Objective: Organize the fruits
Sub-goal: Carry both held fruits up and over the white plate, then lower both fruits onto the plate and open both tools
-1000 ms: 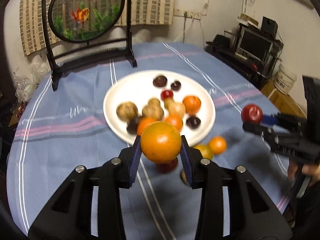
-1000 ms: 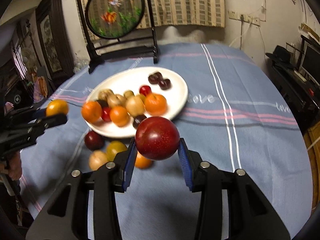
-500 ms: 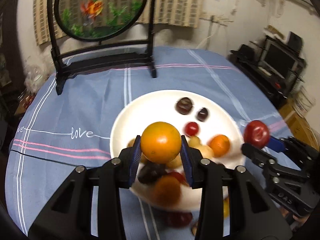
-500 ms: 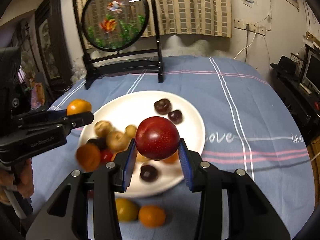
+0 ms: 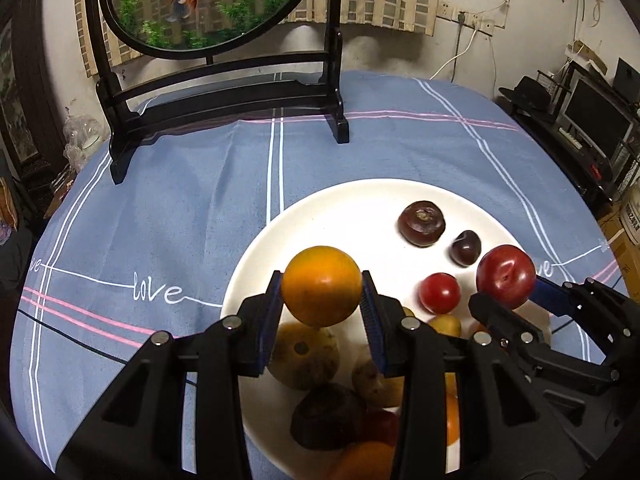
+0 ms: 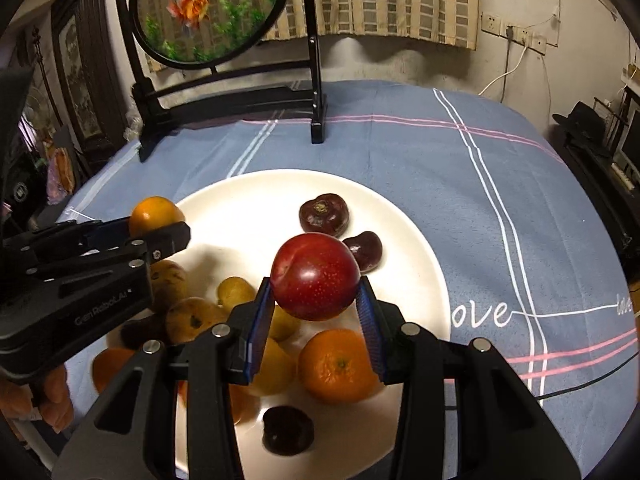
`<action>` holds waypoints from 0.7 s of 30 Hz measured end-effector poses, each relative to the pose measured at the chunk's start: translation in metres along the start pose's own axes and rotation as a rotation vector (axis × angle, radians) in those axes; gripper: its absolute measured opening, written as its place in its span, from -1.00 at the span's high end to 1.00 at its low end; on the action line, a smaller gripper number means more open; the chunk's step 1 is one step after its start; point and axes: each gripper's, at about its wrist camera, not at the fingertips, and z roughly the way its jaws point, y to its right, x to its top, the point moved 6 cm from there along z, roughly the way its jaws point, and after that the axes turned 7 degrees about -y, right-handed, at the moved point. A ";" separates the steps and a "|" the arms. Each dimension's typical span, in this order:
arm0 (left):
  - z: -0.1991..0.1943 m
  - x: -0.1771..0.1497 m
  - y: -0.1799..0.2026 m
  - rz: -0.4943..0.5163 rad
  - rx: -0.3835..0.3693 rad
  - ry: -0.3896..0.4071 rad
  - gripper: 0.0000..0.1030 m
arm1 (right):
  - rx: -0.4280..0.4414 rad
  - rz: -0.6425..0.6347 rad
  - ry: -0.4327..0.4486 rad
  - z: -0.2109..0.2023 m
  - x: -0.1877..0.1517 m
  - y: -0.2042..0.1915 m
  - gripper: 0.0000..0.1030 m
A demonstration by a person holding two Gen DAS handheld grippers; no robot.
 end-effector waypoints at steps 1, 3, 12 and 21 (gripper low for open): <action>0.002 0.000 0.000 0.001 0.003 -0.003 0.26 | 0.000 0.005 -0.008 0.002 0.000 0.000 0.18; 0.006 0.000 -0.001 -0.005 0.009 -0.012 0.26 | -0.002 0.014 -0.018 0.006 0.002 0.002 0.17; 0.009 -0.001 0.001 -0.019 0.026 -0.016 0.21 | 0.000 0.057 0.015 -0.003 0.004 0.011 0.01; -0.015 -0.003 0.001 -0.022 0.032 0.039 -0.34 | 0.048 0.101 0.083 -0.043 -0.012 0.018 -0.20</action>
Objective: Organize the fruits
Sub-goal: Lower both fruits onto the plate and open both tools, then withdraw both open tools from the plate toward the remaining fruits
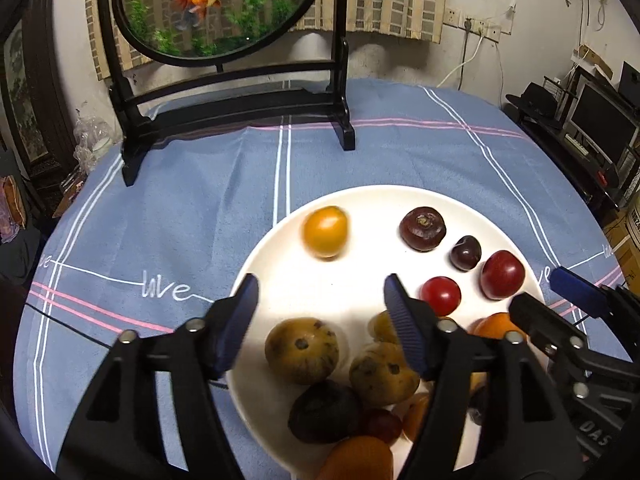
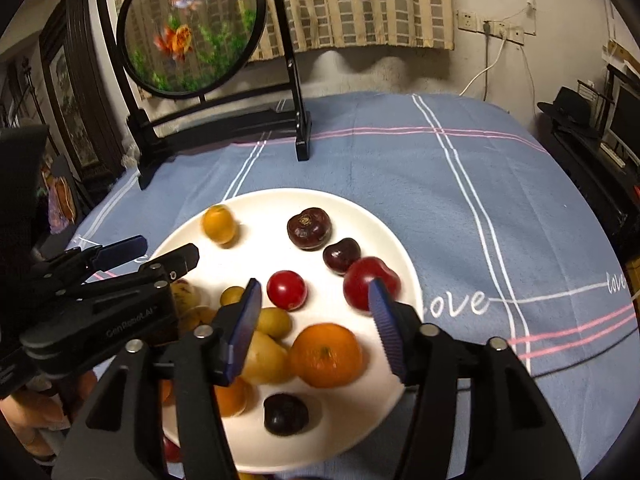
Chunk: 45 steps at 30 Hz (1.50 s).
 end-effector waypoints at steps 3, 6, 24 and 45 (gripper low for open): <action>-0.009 -0.005 -0.002 -0.004 -0.009 0.006 -0.40 | 0.000 0.000 0.009 -0.011 -0.007 0.002 -0.21; -0.018 -0.014 -0.006 -0.007 -0.006 0.011 -0.46 | 0.005 0.006 0.012 -0.022 -0.017 0.004 -0.24; -0.086 -0.119 -0.027 0.010 0.031 0.077 -0.83 | 0.014 0.050 0.000 -0.071 -0.103 0.011 -0.32; -0.073 -0.162 -0.006 0.085 0.022 0.002 -0.86 | 0.033 0.048 -0.087 -0.058 -0.156 0.011 -0.35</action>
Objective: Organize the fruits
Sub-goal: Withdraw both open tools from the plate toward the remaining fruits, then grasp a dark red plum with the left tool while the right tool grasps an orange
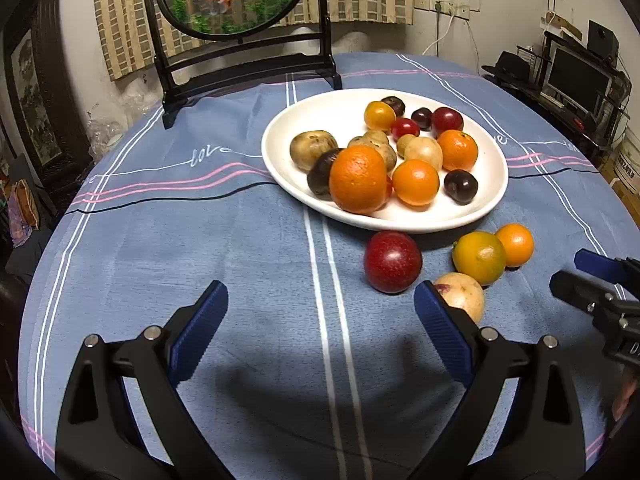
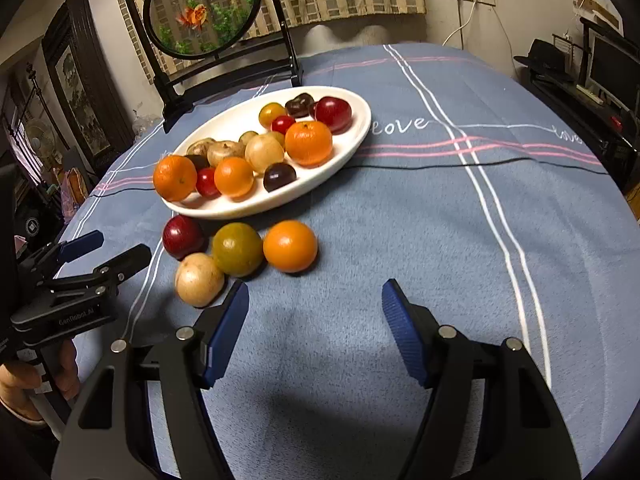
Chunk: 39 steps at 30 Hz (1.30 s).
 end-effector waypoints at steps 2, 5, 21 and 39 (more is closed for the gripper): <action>0.002 0.000 0.001 -0.001 -0.004 -0.006 -0.86 | 0.004 -0.003 -0.009 0.002 -0.002 0.000 -0.35; 0.006 0.002 0.003 -0.005 -0.011 -0.017 -0.86 | 0.011 -0.004 -0.016 0.004 -0.004 0.000 -0.35; 0.036 0.020 0.010 -0.088 -0.070 -0.090 -0.85 | 0.027 -0.014 -0.013 0.003 -0.004 -0.002 -0.35; 0.046 0.016 0.036 0.008 -0.169 -0.105 0.23 | 0.024 -0.009 -0.016 0.001 -0.005 -0.001 -0.35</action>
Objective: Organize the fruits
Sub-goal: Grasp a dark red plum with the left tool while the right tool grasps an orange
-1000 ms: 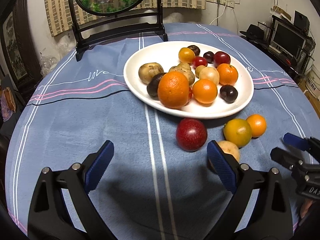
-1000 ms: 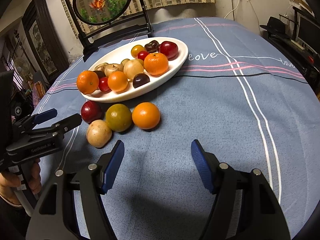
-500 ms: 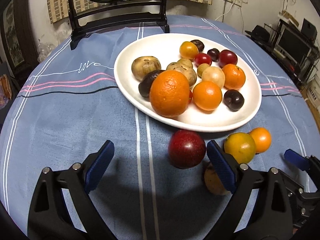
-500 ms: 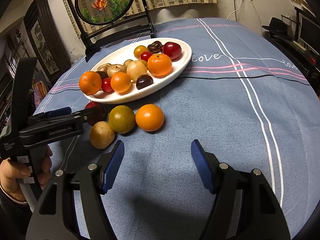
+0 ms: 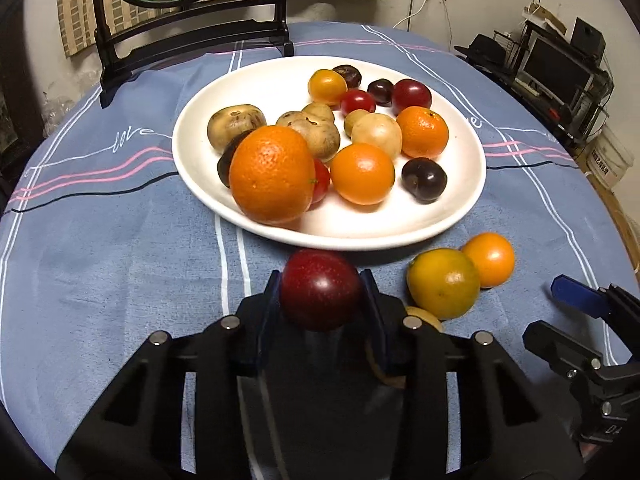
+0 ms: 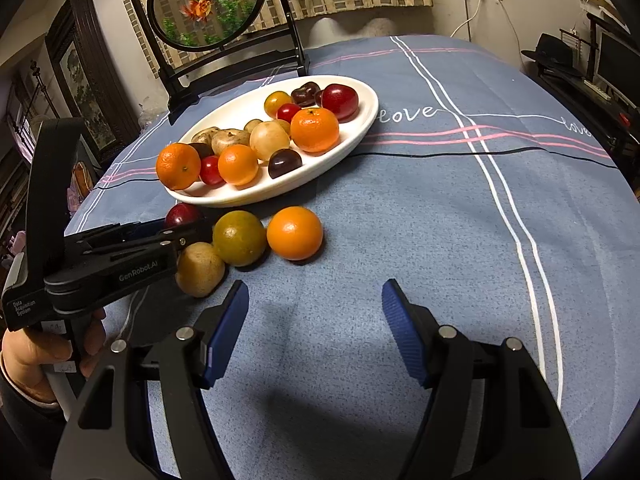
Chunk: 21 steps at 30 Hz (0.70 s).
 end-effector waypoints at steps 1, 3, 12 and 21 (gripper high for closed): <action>0.000 0.000 0.000 -0.004 -0.008 0.000 0.23 | -0.001 -0.001 -0.002 0.000 0.000 0.000 -0.35; -0.001 -0.001 -0.001 -0.005 -0.016 -0.001 0.24 | -0.004 0.000 -0.005 0.001 -0.001 0.000 -0.35; -0.021 -0.012 -0.017 -0.006 0.004 0.032 0.24 | -0.017 -0.005 -0.011 0.001 0.000 -0.001 -0.35; -0.024 -0.024 -0.040 -0.032 0.030 0.026 0.24 | -0.118 -0.085 -0.043 0.011 0.008 -0.005 -0.35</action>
